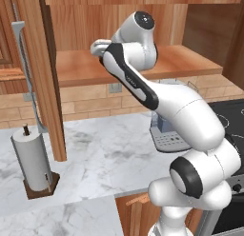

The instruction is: Pick the sweet potatos from the cabinet and place them in one bowl. Pick the potato from the sink and place it in the other bowl.

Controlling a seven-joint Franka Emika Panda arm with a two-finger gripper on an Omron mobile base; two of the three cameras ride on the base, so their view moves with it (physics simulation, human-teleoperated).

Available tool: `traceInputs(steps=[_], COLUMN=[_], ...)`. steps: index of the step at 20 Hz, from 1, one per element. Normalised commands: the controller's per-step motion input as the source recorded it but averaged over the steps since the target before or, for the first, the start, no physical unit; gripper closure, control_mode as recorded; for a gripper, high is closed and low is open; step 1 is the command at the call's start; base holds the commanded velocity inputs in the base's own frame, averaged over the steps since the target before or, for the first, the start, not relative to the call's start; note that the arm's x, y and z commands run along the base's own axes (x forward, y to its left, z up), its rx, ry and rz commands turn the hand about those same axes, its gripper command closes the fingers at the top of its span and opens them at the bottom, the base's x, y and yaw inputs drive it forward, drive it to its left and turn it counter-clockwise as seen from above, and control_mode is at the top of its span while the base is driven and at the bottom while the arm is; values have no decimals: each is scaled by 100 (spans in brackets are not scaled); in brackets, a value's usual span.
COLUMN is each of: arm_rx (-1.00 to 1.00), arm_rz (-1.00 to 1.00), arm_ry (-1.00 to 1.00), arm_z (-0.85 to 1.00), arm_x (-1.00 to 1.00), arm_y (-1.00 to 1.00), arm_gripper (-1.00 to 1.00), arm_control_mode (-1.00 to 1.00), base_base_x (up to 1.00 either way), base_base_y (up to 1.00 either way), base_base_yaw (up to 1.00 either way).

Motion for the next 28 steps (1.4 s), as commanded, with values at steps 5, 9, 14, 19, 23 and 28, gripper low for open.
traceInputs(steps=[5,9,14,19,23,28], arm_rx=[0,0,0,0,0,0], arm_rz=[0,0,0,0,0,0], arm_ry=[0,0,0,1,1,1], arm_z=[-7,-14,-2,0,0,0], arm_x=[0,3,2,16,32,24], arm_y=[0,0,0,0,0,0], arm_gripper=[-100,-100,-100,-100,-100,-100], arm_control_mode=[-100,-100,-100,-100,-100,-100], base_base_x=[0,0,0,0,0,0], base_base_y=[0,0,0,0,0,0], base_base_yaw=[0,0,0,0,0,0])
